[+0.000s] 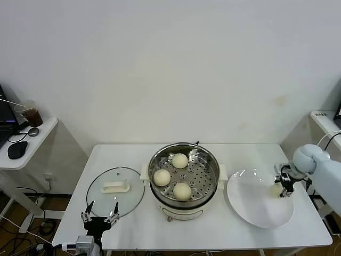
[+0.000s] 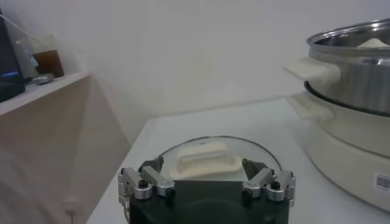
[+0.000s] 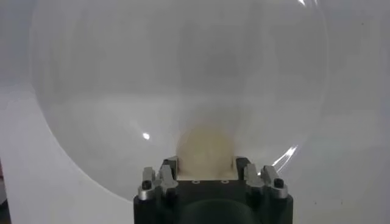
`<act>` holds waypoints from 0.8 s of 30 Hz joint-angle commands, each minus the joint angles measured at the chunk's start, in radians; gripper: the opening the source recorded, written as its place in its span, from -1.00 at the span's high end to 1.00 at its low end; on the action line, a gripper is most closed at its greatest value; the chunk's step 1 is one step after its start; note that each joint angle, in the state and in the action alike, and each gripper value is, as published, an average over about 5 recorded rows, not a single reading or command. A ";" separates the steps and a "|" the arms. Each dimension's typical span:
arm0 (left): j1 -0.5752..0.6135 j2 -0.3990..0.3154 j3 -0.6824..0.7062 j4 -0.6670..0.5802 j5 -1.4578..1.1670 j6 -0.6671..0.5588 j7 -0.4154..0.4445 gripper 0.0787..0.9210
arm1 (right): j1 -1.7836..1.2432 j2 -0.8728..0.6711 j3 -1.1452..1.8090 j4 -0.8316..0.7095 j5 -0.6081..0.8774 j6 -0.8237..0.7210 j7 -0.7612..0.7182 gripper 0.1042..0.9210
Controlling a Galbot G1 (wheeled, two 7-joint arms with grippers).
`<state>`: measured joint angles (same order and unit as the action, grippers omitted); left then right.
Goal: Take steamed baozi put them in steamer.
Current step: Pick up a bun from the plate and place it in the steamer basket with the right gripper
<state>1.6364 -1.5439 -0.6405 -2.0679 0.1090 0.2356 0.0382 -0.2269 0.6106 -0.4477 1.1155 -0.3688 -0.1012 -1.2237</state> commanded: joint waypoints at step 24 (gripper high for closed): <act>-0.029 0.034 -0.011 -0.041 -0.029 -0.004 -0.017 -0.77 | 0.950 0.392 -0.857 0.310 0.864 -0.412 0.083 -0.11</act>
<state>1.6092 -1.5152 -0.6507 -2.1090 0.0861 0.2313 0.0210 0.5804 0.8458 -1.1438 1.3805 0.3234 -0.3978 -1.1760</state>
